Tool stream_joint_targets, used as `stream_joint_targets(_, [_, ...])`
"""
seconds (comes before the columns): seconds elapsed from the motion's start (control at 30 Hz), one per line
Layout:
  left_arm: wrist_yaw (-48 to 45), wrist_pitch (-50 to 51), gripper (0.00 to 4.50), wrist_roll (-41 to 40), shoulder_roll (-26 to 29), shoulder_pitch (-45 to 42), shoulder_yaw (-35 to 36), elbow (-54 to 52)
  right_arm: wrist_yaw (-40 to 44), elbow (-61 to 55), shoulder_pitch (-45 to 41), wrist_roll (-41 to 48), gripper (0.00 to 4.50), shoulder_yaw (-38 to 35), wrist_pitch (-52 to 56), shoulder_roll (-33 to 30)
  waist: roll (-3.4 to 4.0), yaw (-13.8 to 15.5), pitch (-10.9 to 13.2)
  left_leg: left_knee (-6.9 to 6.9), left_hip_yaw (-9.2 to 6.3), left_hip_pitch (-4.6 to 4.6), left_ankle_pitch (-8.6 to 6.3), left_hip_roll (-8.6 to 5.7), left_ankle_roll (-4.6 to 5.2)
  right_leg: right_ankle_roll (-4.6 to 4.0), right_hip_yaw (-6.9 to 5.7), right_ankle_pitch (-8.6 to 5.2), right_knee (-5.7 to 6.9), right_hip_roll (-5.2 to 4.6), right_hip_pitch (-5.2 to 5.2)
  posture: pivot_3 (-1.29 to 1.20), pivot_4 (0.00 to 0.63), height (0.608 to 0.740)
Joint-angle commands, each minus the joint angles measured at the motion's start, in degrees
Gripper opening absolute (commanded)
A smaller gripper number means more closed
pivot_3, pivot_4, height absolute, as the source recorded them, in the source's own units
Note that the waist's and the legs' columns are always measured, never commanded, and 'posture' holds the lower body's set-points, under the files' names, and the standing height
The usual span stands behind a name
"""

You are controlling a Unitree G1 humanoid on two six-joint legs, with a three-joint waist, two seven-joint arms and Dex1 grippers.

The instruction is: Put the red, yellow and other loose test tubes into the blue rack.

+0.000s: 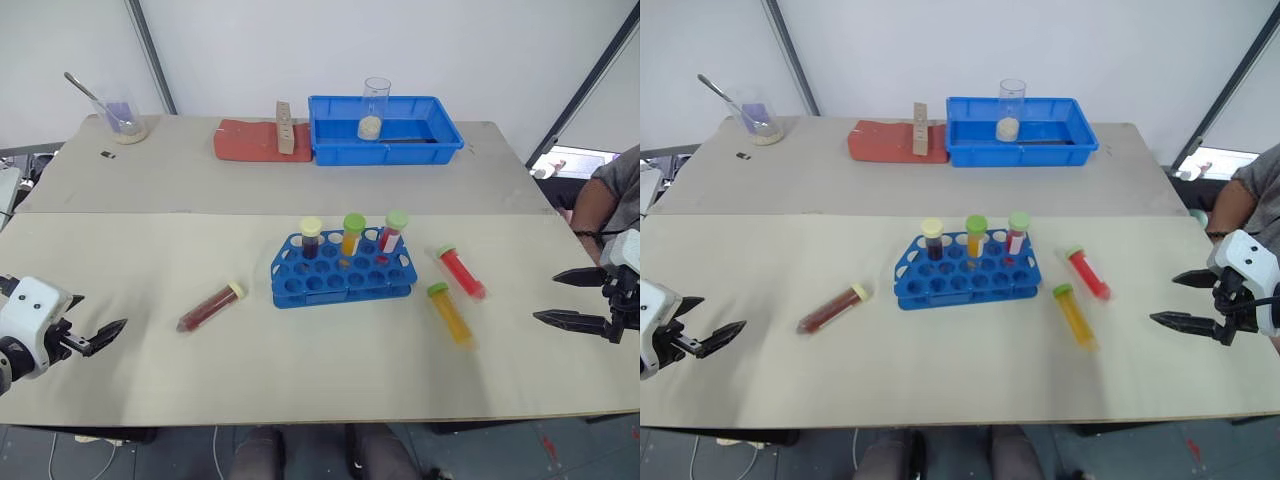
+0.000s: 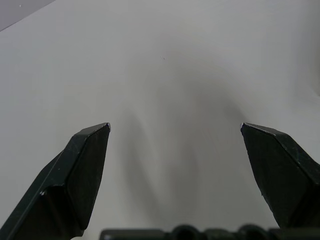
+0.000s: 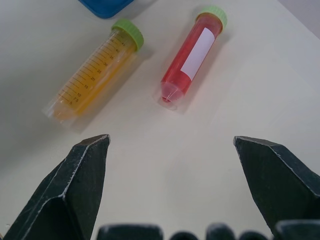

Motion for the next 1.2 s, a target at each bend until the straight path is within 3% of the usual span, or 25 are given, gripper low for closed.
stream_joint_targets(0.03, [-0.2, -0.3, 4.49, -0.6, 0.1, -0.2, 1.9, -0.6, 0.1, -0.1, -1.2, 0.3, 4.39, -0.8, -0.7, -1.0, 0.00, 0.0, 0.0, 0.00, 0.00, 0.00, 0.00, 0.00, 0.00, 0.00, 0.00, 0.00, 0.00, 0.00, 0.00, 0.00, 0.150, 0.729])
stream_joint_targets(0.8, [-5.2, -6.1, 4.49, -1.8, 0.6, 1.8, 3.0, -0.1, 0.2, 3.6, -2.4, -0.1, 4.39, 0.4, -4.0, -0.4, 0.02, -0.1, 0.0, 0.02, 0.02, 0.01, 0.00, 0.00, 0.00, -0.01, 0.02, 0.01, 0.03, 0.00, 0.01, 0.00, 0.150, 0.729])
stream_joint_targets(0.93, [-7.0, -4.2, 4.49, -3.8, 1.5, -0.1, -0.6, -7.5, -0.6, 2.6, -3.2, 0.7, 4.39, 0.3, -2.4, 0.0, 0.02, 0.0, 0.0, 0.03, 0.03, 0.01, 0.00, 0.00, 0.00, -0.01, 0.02, 0.01, 0.03, 0.00, 0.01, 0.00, 0.150, 0.729])
stream_joint_targets(1.1, [-7.7, 6.8, 4.49, -14.5, 2.4, -8.6, -9.0, -23.9, -1.5, -4.5, -4.4, 4.2, 4.39, 0.3, 4.6, 0.2, 0.03, 0.6, 0.0, 0.19, 0.03, -0.06, 0.03, -0.01, -0.04, 0.13, 0.03, 0.11, 0.04, -0.03, 0.09, 0.00, 0.150, 0.729])
stream_joint_targets(1.2, [-7.7, 10.6, 4.49, -18.7, 2.4, -15.0, -16.3, -30.9, -5.8, -8.6, -8.6, 2.6, 4.39, 5.1, 10.3, 0.4, 0.11, 0.0, -0.1, 0.21, 0.02, 0.01, 0.03, -0.02, -0.03, 0.17, 0.07, 0.14, 0.06, -0.01, 0.16, 0.00, 0.150, 0.729])
